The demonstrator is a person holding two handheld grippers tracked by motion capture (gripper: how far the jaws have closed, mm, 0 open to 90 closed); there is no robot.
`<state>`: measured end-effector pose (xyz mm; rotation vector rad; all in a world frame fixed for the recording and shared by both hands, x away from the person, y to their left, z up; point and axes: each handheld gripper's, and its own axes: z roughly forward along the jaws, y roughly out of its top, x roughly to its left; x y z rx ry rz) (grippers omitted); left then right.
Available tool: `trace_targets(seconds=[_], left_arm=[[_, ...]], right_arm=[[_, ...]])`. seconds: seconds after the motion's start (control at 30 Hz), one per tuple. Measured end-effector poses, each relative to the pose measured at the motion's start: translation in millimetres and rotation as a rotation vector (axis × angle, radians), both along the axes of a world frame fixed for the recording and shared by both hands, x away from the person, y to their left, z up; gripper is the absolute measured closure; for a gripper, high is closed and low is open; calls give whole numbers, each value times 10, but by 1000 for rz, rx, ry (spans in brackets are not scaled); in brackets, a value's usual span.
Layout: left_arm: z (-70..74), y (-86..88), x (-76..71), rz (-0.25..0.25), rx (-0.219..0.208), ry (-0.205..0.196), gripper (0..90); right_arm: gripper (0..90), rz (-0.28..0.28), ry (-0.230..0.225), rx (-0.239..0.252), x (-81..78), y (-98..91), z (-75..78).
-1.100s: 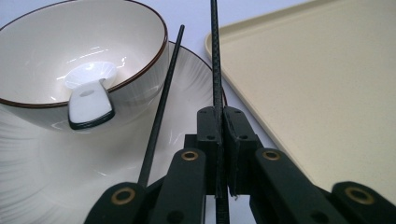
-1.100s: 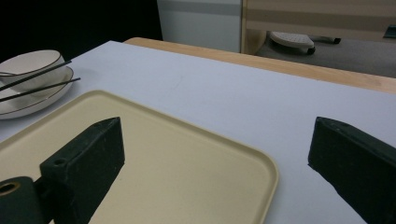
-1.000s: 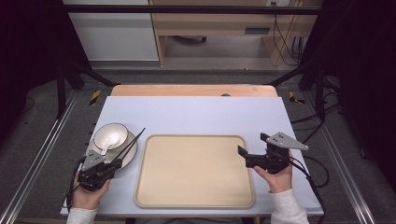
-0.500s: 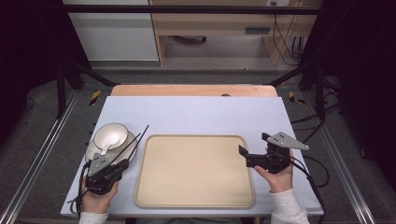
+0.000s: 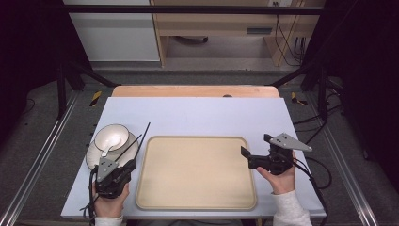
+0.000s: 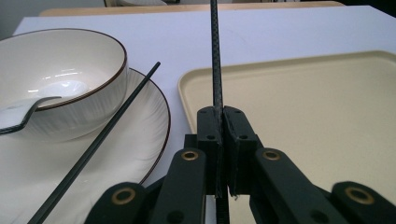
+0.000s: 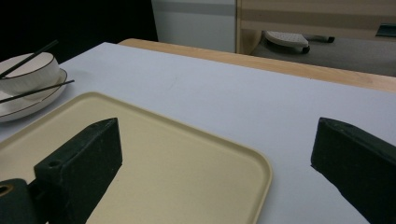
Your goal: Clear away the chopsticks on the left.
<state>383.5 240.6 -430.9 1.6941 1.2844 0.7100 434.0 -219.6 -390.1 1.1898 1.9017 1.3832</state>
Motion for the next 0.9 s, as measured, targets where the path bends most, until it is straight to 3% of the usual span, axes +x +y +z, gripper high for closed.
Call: trace_targets(seconds=[0.17,0.37,0.67,0.9], left_arm=[[14,-103,-12,17,-35,-6,856],[-12,-219,-70,73,-73,-30,855],[-70,-279,-111,122,-67,-34,855],[-261,-392,-155,141,-77,-19,855]], right_arm=[[22,7,-4,1,-3,-2,4],[27,10,-8,10,-16,-16,21],[31,22,3,-1,4,12,-9],[33,24,9,-6,12,29,-24]])
